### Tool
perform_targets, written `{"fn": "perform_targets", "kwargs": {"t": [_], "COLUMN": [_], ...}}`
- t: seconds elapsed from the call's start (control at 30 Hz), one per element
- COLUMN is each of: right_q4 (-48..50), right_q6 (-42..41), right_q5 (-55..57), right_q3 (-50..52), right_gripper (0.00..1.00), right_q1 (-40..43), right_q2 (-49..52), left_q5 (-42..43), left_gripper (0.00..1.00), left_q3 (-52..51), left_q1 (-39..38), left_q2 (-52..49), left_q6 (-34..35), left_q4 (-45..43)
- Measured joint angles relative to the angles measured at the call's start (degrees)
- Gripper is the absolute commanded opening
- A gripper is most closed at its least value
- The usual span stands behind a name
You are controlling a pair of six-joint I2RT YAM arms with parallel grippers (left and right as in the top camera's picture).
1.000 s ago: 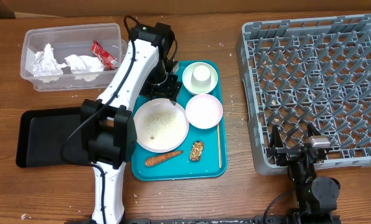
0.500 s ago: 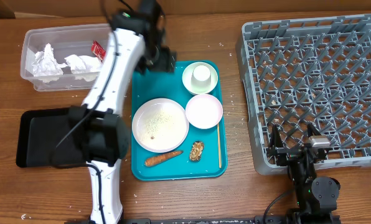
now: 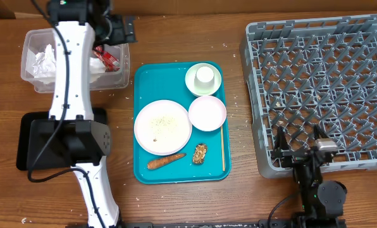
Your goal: Sort waste into correct bins and load items into the dishwasher
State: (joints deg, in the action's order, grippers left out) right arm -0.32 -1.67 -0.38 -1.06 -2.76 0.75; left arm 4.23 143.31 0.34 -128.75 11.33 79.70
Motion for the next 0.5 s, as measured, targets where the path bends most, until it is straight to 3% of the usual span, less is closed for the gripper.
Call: {"fn": "perform_targets", "kwargs": {"t": [0.3, 0.5], "right_q4": [22.82, 39.43], "right_q6": [-4.57, -5.4], "right_q5": [-12.83, -13.27], "right_q3": [0.0, 0.0], "right_gripper": [1.0, 1.0], "right_q1": [0.0, 0.0], "right_q2": [-0.11, -0.17], "left_q5": [0.02, 0.02], "left_gripper": [1.0, 1.0], "left_q3": [0.0, 0.0], "left_q1": [0.76, 0.76], "left_q2": [0.0, 0.0], "left_q6": [0.42, 0.57], "left_q4": [-0.04, -0.07]}}
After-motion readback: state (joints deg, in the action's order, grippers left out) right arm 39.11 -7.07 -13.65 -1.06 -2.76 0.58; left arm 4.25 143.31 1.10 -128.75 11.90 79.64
